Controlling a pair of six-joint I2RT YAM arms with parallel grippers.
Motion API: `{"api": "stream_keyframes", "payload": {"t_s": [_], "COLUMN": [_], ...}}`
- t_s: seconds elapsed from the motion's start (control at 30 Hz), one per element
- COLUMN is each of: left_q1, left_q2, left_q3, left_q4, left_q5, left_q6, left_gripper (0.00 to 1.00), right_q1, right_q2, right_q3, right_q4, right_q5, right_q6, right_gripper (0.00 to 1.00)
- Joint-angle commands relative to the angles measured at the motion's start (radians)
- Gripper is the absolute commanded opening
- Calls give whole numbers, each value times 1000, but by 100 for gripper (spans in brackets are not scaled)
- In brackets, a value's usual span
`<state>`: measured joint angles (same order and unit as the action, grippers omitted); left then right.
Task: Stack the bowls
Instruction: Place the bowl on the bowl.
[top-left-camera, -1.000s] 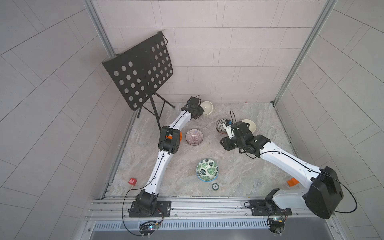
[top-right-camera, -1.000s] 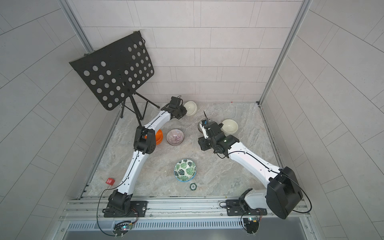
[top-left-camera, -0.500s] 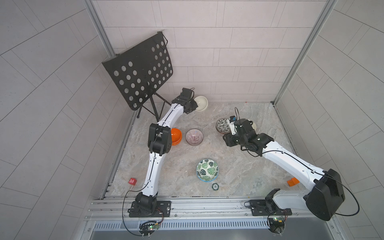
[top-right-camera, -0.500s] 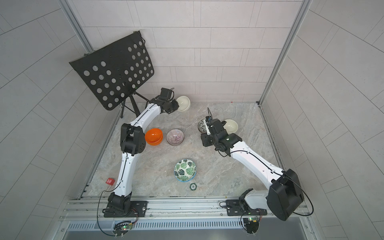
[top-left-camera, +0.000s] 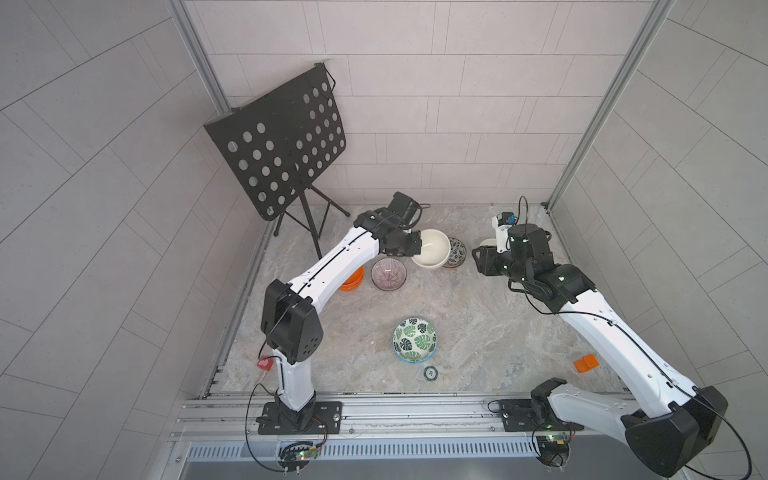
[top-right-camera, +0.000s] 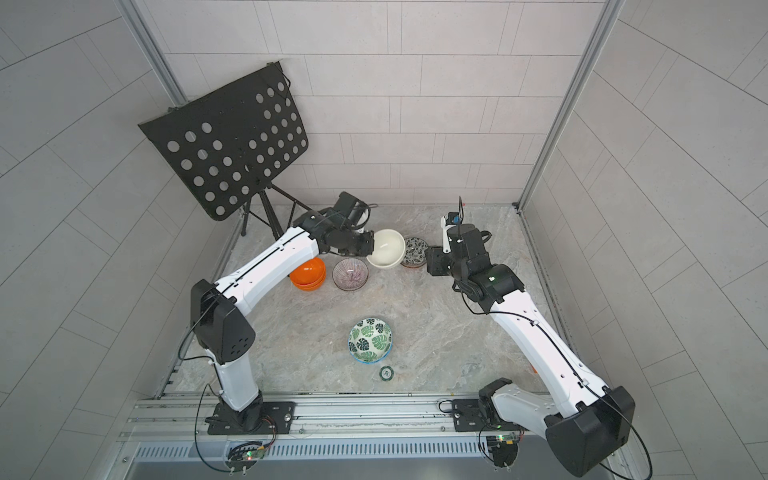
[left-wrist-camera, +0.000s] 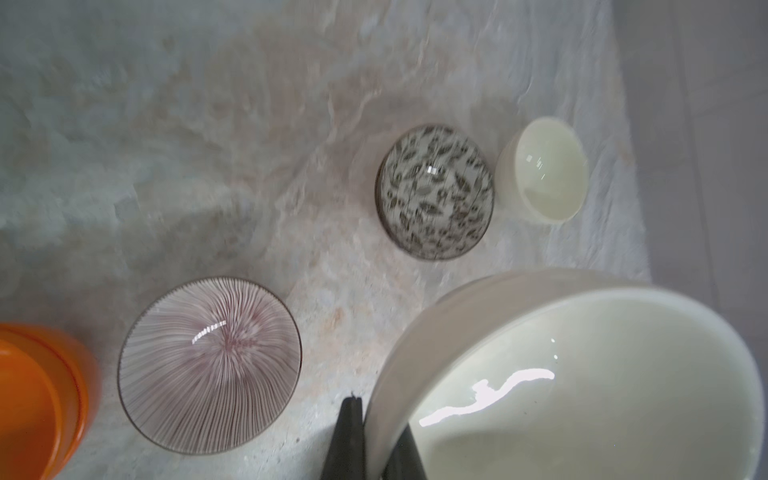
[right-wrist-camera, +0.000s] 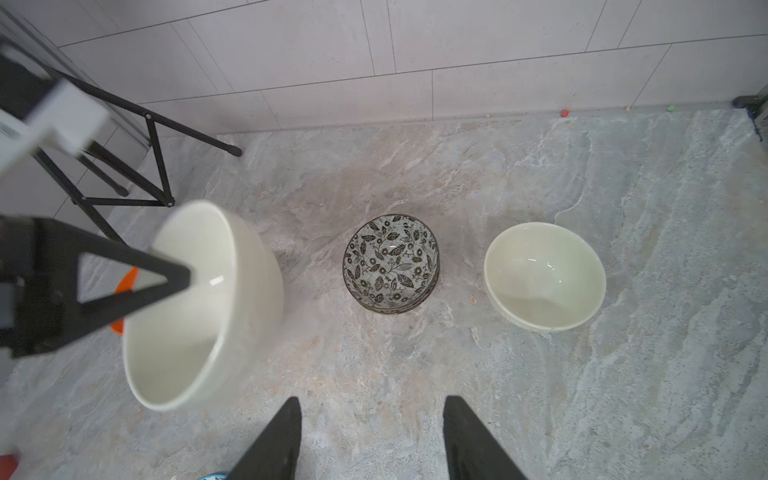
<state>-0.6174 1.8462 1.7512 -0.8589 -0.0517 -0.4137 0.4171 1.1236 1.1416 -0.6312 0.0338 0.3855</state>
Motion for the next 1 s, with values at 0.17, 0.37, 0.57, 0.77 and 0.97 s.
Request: {"api": "stream_keyframes", "payload": {"t_s": [0.17, 0.37, 0.57, 0.77, 0.97], "left_q1": [-53, -94, -112, -114, -117], "left_q2": [-79, -64, -63, -50, -25], "left_q3": [-36, -34, -42, -41, -34], "left_q4": [-29, -42, -42, -30, -32], "left_q5": [-140, -182, -212, -206, -196], "left_q6": [11, 15, 19, 26, 27], "left_gripper": [0, 0, 0, 0, 0], "right_q1": [47, 86, 93, 99, 102], "right_q2": [-39, 22, 152, 236, 288], "right_q3": [-69, -98, -47, -22, -26], "right_q4": [32, 111, 160, 173, 190], "right_q5": [-74, -103, -139, -157, -150], "right_q6": [50, 69, 69, 66, 62], "right_gripper": [56, 54, 53, 51, 43]}}
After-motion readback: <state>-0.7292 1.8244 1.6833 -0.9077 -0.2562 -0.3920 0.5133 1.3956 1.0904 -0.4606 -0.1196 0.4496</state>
